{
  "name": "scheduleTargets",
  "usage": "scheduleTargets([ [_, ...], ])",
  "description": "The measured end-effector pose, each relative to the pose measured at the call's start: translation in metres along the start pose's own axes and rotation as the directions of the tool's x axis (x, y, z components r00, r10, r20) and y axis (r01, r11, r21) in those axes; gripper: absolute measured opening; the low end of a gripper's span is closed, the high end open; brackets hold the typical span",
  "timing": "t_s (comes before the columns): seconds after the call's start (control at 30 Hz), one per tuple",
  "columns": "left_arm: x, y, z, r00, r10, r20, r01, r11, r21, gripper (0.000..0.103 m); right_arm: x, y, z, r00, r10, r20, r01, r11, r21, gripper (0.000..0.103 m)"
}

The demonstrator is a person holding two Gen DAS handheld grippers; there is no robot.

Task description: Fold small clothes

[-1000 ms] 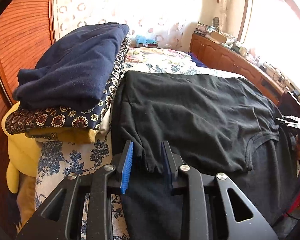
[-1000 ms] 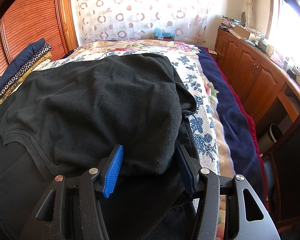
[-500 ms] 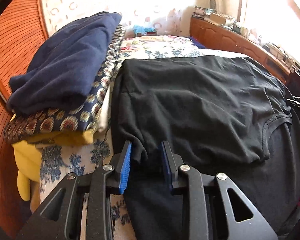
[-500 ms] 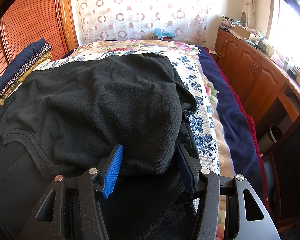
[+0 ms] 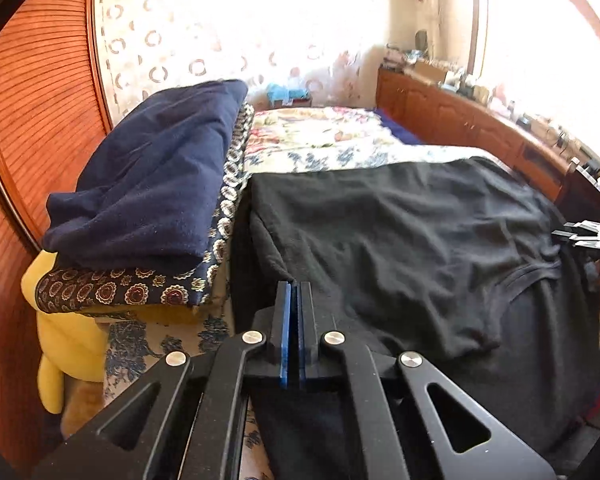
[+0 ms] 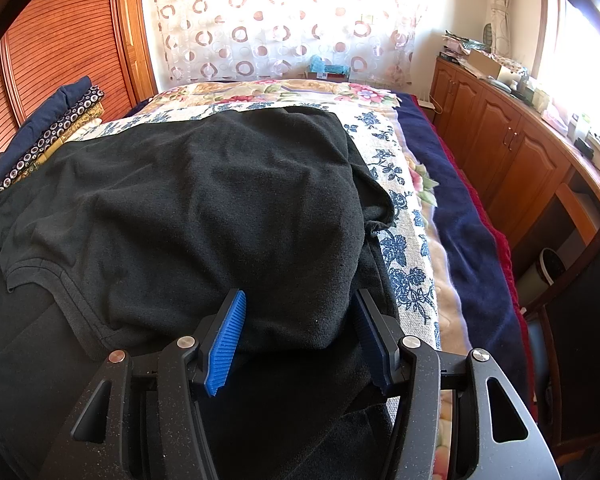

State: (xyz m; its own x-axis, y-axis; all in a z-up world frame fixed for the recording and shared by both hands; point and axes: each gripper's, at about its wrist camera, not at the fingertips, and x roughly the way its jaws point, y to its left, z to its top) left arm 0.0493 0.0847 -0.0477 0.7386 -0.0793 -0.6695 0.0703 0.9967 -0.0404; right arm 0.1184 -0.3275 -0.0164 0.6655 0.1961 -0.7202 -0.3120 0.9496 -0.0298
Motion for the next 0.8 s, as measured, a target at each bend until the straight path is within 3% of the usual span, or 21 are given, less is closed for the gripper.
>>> scheduleTargets([
  [0.53, 0.015, -0.003, -0.017, 0.998, -0.053, -0.035, 0.051, 0.998, -0.043, 0.004, 0.0, 0.001, 0.0, 1.0, 0.014, 0.007, -0.014, 1.0, -0.02, 0.057],
  [0.57, 0.013, -0.003, -0.017, 0.998, -0.05, -0.028, 0.048, 0.998, -0.045, 0.004, -0.001, 0.005, 0.0, 1.0, -0.008, 0.013, 0.008, 0.999, -0.047, 0.051],
  [0.6, 0.011, -0.003, -0.017, 0.998, -0.057, -0.022, 0.055, 0.997, -0.051, 0.004, -0.002, 0.006, 0.0, 1.0, -0.01, 0.015, 0.011, 0.998, -0.063, 0.037],
  [0.7, 0.006, -0.002, -0.015, 0.997, -0.076, -0.004, 0.076, 0.995, -0.066, 0.004, -0.005, 0.01, 0.001, 0.999, -0.022, 0.027, 0.024, 0.996, -0.086, 0.012],
  [0.8, -0.002, -0.001, -0.014, 0.997, -0.072, 0.022, 0.074, 0.995, -0.071, 0.003, -0.01, 0.015, 0.001, 0.999, -0.017, 0.039, 0.022, 0.993, -0.118, 0.007],
])
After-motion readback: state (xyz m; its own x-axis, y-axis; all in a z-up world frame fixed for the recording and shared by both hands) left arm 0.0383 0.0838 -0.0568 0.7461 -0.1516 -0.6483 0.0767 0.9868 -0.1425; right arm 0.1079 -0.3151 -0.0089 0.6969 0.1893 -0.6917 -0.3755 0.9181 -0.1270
